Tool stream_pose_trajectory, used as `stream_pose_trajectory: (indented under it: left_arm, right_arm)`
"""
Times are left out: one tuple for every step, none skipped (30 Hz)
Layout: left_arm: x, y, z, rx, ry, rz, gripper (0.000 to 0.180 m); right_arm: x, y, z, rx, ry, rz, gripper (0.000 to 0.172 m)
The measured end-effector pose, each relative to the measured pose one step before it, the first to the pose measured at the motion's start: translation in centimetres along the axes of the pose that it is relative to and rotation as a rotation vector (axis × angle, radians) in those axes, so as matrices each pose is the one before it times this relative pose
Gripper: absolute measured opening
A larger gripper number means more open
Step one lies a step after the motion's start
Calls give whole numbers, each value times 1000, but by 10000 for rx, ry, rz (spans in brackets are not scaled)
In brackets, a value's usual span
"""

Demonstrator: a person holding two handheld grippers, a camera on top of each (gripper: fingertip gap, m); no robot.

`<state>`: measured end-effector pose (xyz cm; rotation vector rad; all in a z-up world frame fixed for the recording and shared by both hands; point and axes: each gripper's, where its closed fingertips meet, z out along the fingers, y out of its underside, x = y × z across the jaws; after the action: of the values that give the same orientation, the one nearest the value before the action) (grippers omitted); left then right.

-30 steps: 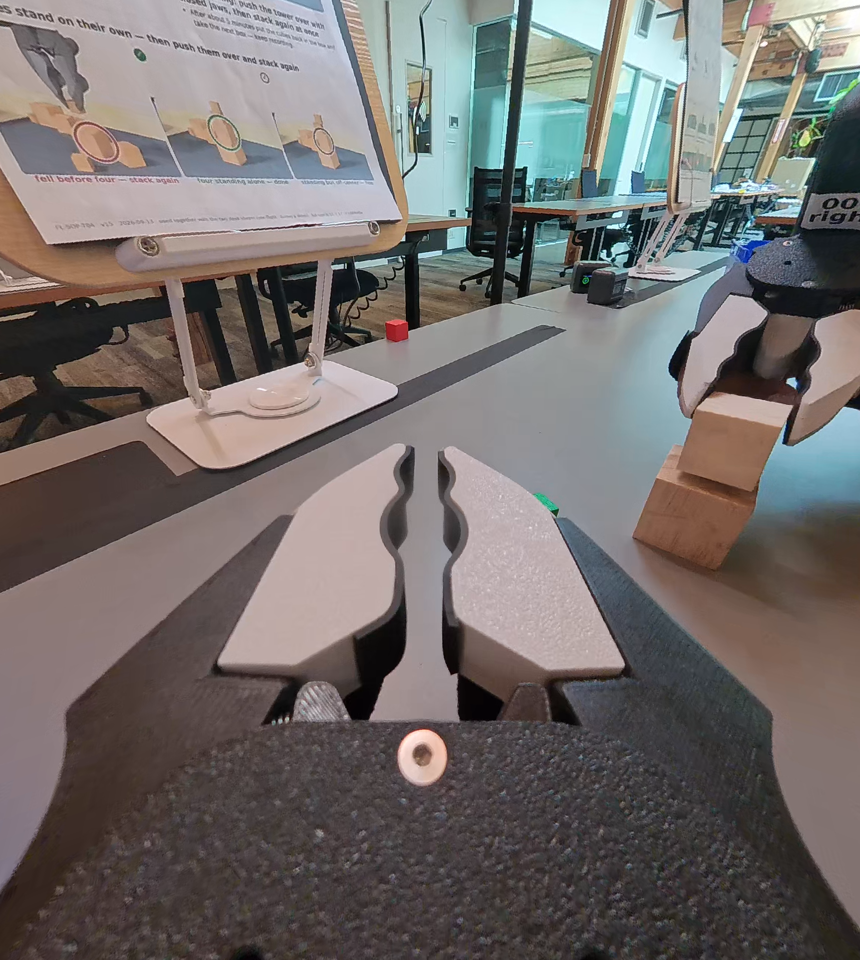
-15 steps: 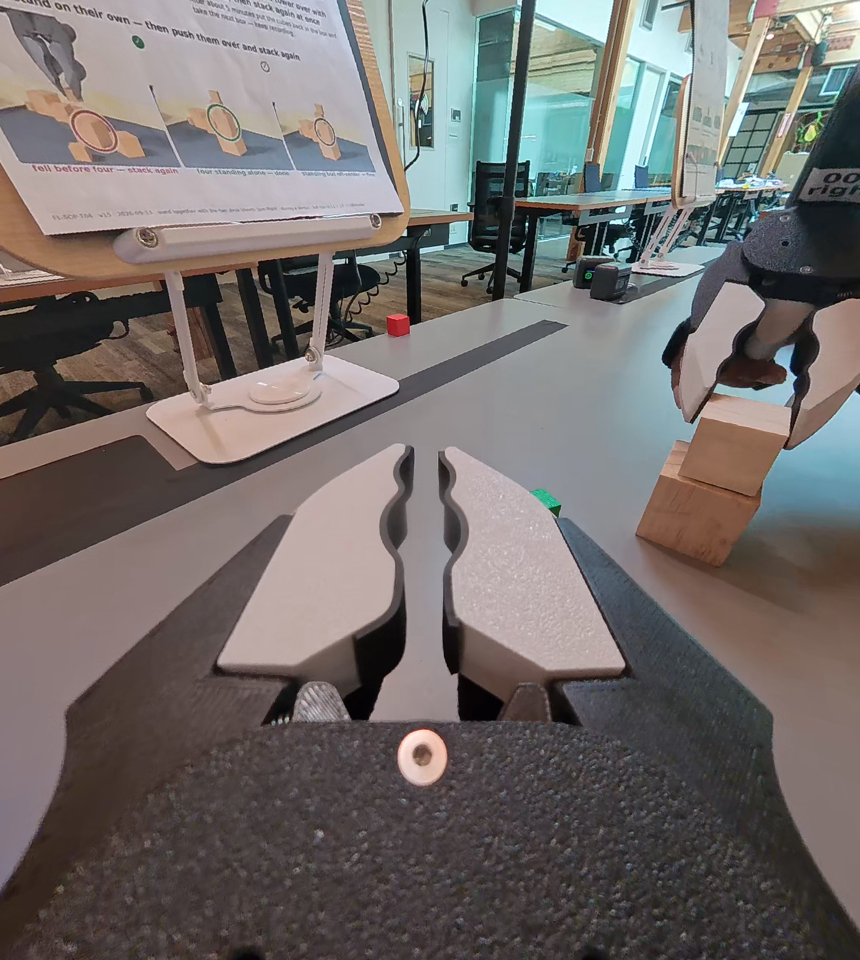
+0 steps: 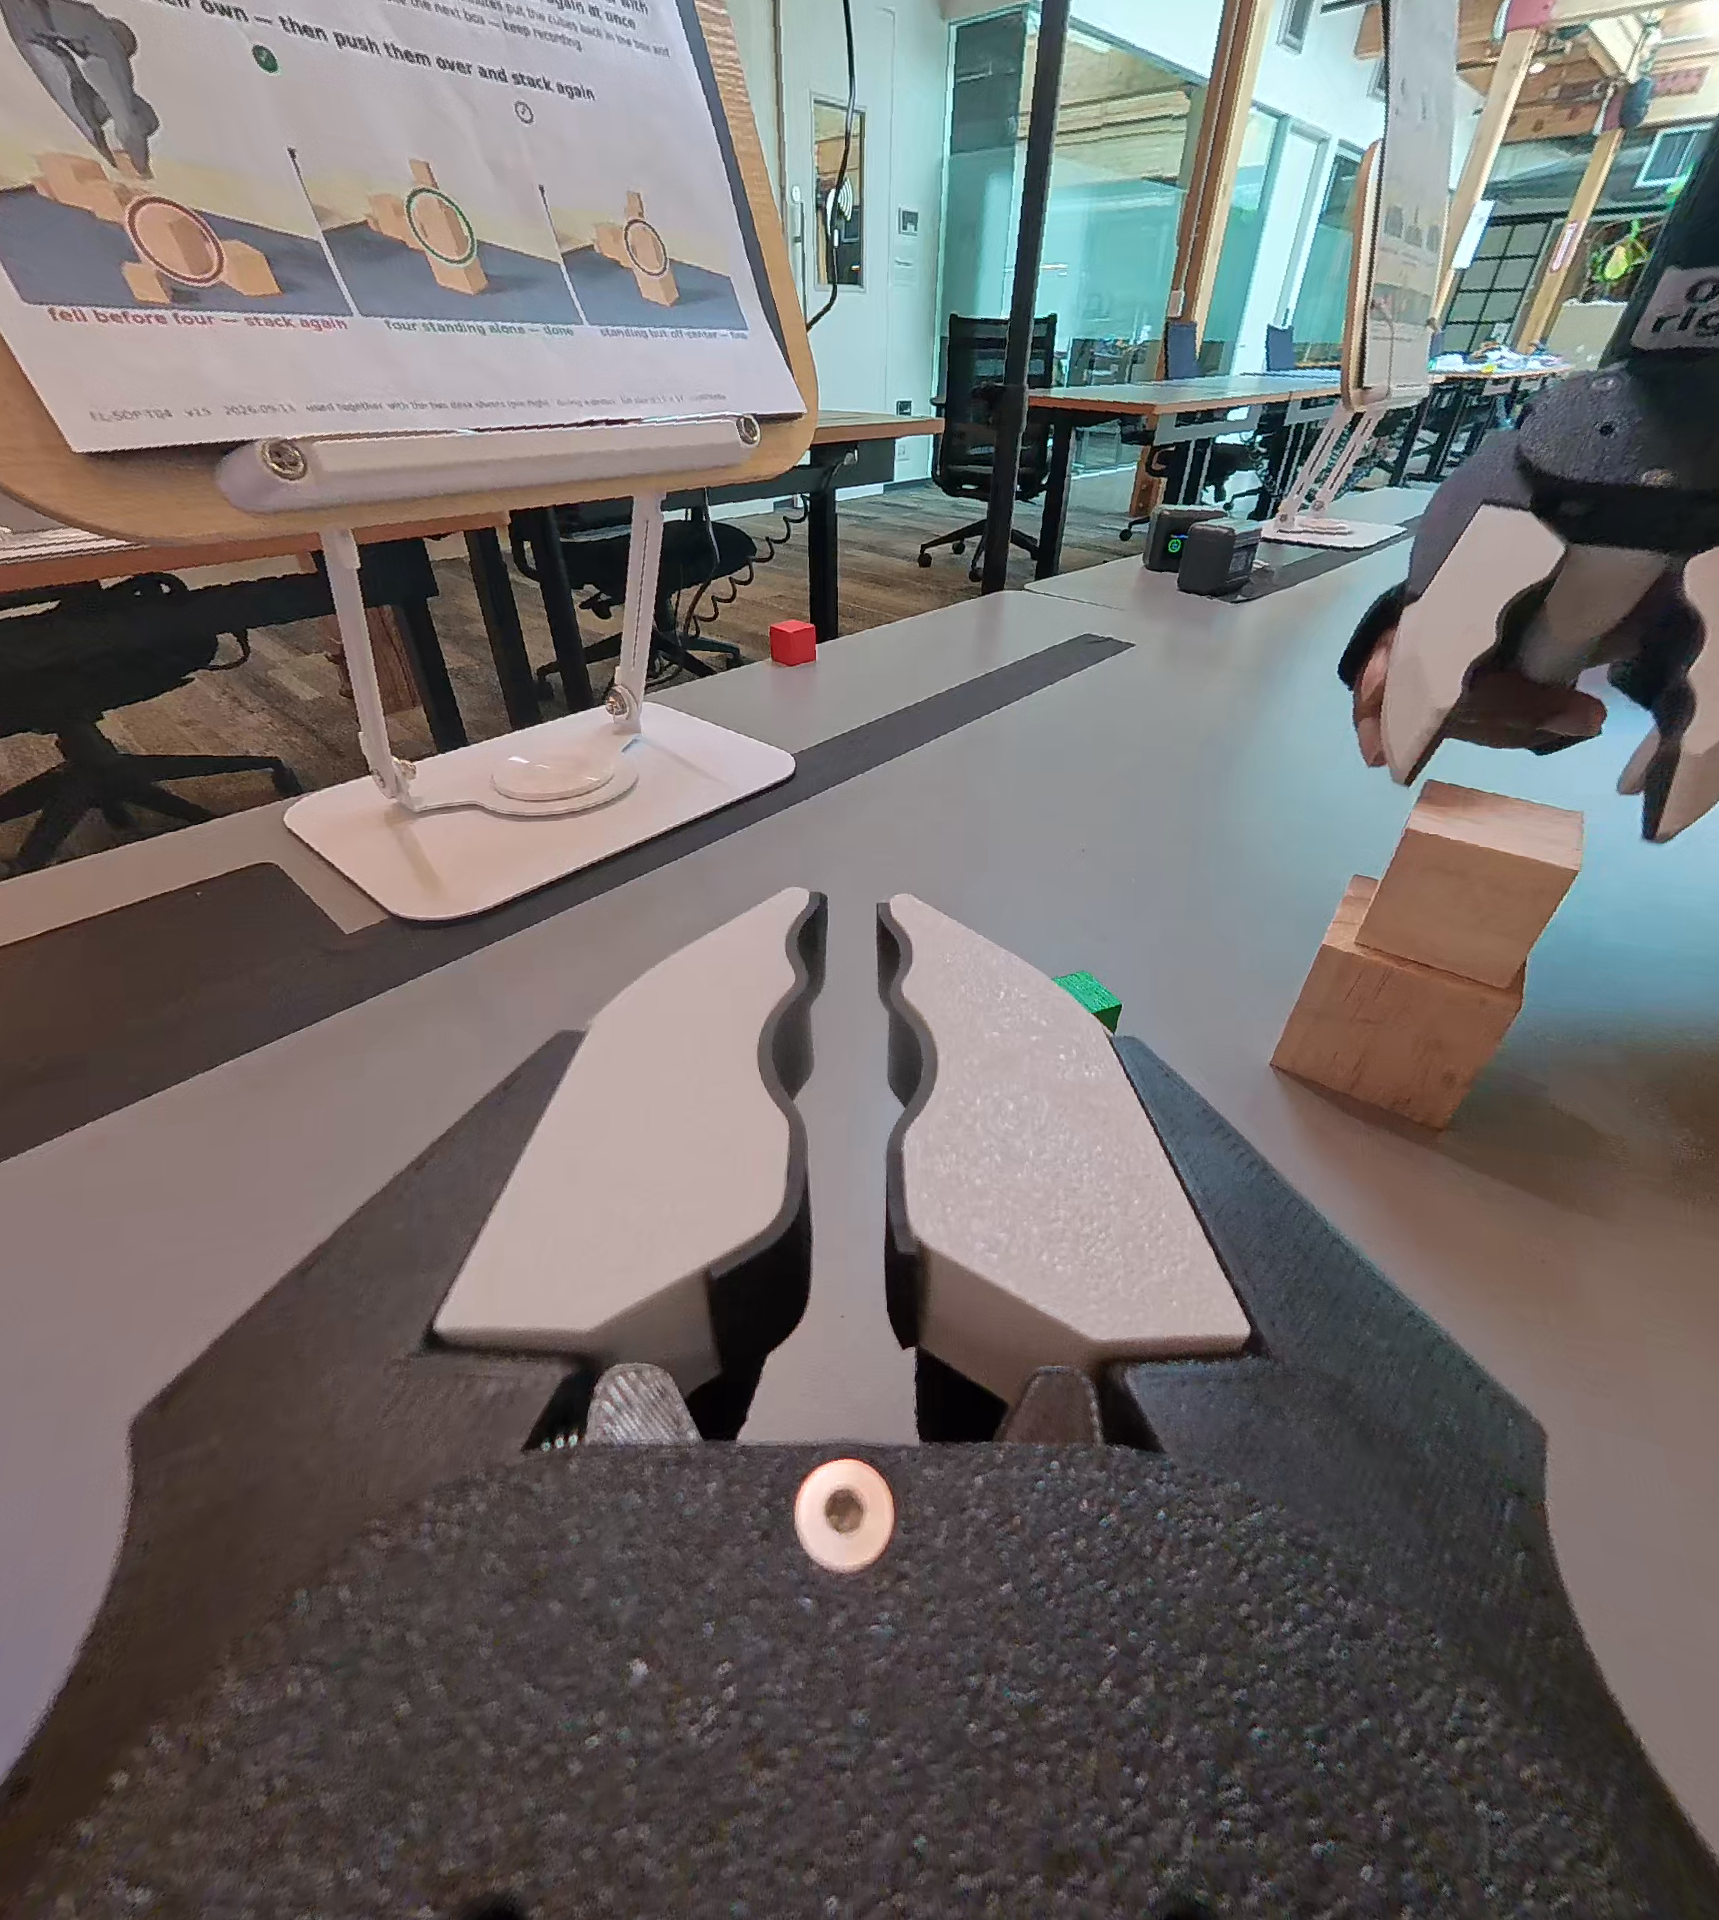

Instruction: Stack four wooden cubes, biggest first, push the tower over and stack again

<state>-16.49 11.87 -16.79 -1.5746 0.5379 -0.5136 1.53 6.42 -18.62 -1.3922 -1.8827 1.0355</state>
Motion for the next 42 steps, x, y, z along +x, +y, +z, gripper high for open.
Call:
stream_pose_trajectory:
  left_arm:
    - [9, -36, -8, 13, 1, 7, 9]
    - [10, -12, 8, 1, 10, -5, 9]
    - [12, 5, 3, -4, 2, -2, 9]
    - [8, 17, 9, -6, 0, 11, 9]
    - [8, 8, -4, -6, 5, -1, 9]
    - [9, -13, -1, 10, 1, -2, 9]
    - [-13, -14, -12, 4, -6, 5, 9]
    - [0, 7, -11, -5, -4, 1, 9]
    - [-3, -3, 2, 2, -3, -2, 9]
    - [-6, 14, -2, -3, -8, -6, 9]
    - [-2, 4, -10, -2, -13, -11, 9]
    - [16, 16, -15, 4, -27, -15, 9]
    - [58, 0, -8, 9, -11, -13, 9]
    - [55, -9, -5, 8, -21, 2, 9]
    - [-44, -62, -8, 27, -78, 37, 8]
    - [-134, -111, -48, 59, -145, 69, 7]
    - [-262, -162, -103, 76, -218, 90, 3]
    - [-299, -192, -128, 83, -234, 98, 0]
    - [-192, -203, -125, 100, -131, 56, 0]
    - [-115, -147, -94, 80, -39, -25, 0]
    - [-126, -18, -52, 33, -36, -54, 0]
    - [-189, 61, -32, 2, -75, -24, 0]
    - [-186, 78, -6, 3, -75, 1, 0]
    - [-128, 105, 16, -18, -44, -21, 0]
    - [-128, 125, 25, -19, -43, -27, 0]
    - [-115, 121, 28, -23, -38, -24, 0]
    - [-108, 88, 31, -14, -41, -22, 0]
    - [-51, 93, 29, -18, -1, -29, 0]
    - [-51, 88, 36, -14, -8, -27, 0]
    - [-55, 47, 24, -6, -7, -7, 0]
    - [-17, 65, 41, -21, 20, -2, 0]
    - [-24, 57, 48, -22, 16, -6, 0]
    - [-10, 32, 32, -2, 19, -10, 0]
    - [22, 14, 31, 4, 41, -29, 0]
    - [35, 10, 17, -9, 40, -30, 0]
    - [15, -12, 4, 2, 20, -3, 0]
    - [14, -80, -27, 32, 8, 19, 0]
    - [18, -79, -20, 31, 21, -1, 0]
    - [25, -49, 19, 14, 32, -35, 0]
    - [-3, 32, 28, -10, 23, -35, 0]
    - [-21, 104, 43, -28, -3, 1, 0]
    - [-26, 184, 44, -67, -7, 9, 0]
  right_arm:
    - [62, -277, -347, 109, 125, -40, 54]
    - [77, -186, -320, 75, 130, -23, 55]
    - [68, -164, -297, 82, 119, -11, 55]
    - [53, -149, -265, 107, 107, 2, 54]
    - [113, -140, -249, 122, 131, 21, 54]
    - [143, -63, -237, 90, 129, 39, 54]
    - [192, 52, -247, 44, 147, 47, 52]
    - [358, 9, -285, 91, 218, 72, 51]
    - [523, -125, -394, 230, 250, 147, 49]
    - [711, -242, -510, 357, 281, 236, 48]
    - [998, -252, -610, 417, 351, 265, 48]
    - [1344, -268, -682, 465, 476, 255, 47]
    - [1864, -284, -716, 508, 701, 264, 44]
    - [2504, -198, -683, 460, 981, 269, 39]
    - [3074, 16, -570, 331, 1245, 243, 29]
    - [3452, 276, -409, 168, 1448, 178, 2]
    - [3334, 471, -74, 44, 1369, 82, 0]
    - [2771, 608, 381, -66, 1022, 77, 0]
    - [2317, 727, 769, -177, 796, 163, 0]
    - [2190, 713, 1041, -196, 837, 155, 0]
    - [2078, 679, 1226, -189, 906, 34, 0]
    - [1774, 652, 1411, -241, 830, -44, 0]
    - [1327, 631, 1605, -300, 623, -13, 11]
    - [945, 562, 1777, -376, 432, 86, 32]
    - [671, 552, 1855, -503, 291, 181, 47]
    - [447, 462, 1857, -563, 177, 233, 62]
    - [368, 239, 1742, -509, 180, 243, 70]
    - [263, 57, 1577, -426, 170, 207, 73]
    - [163, -108, 1411, -329, 148, 141, 73]
    - [165, -236, 1262, -243, 187, 76, 73]
    - [128, -229, 1162, -218, 174, 57, 73]
    - [51, -202, 1085, -206, 123, 65, 73]
    - [55, -131, 1013, -199, 114, 51, 73]
    - [90, -87, 922, -179, 119, 22, 73]
    - [77, -56, 835, -151, 89, 3, 73]
    - [77, -39, 740, -147, 57, 15, 73]
    - [117, -73, 635, -127, 64, 37, 72]
    - [149, -127, 503, -111, 52, 55, 70]
    - [134, -152, 447, -110, 12, 64, 69]
    - [81, -197, 381, -74, -52, 40, 67]
    - [105, -173, 290, -48, -67, -30, 62]
    - [28, 57, 262, -135, -148, -164, 50]
